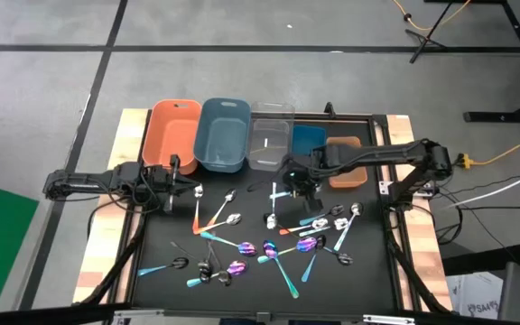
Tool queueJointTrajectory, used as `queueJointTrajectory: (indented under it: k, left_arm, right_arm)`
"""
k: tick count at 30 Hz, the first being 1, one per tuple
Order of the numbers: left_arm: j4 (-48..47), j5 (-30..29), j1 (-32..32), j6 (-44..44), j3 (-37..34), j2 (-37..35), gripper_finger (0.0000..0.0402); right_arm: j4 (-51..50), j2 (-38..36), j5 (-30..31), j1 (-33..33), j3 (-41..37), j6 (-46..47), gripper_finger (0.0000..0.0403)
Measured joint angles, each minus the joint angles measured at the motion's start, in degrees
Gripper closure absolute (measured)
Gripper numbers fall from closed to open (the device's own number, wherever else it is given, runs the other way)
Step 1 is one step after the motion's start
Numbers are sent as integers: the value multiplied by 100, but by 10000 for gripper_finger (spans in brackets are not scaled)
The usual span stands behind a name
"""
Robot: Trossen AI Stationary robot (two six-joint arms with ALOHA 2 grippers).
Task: Sort silverware by color (type)
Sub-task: Put the white and blue spoon into the right orange bin
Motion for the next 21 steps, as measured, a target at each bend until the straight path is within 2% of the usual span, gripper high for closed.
queueJointTrajectory:
  k: [11,21]
  left_arm:
    - [-1,1,-1,0,0,0,401]
    - [0,2,0,0,0,-1,401]
  right_arm:
    - [-1043,-972,915,0,94,520,403]
    - [-1272,-1940,2027,-2,94,976,403]
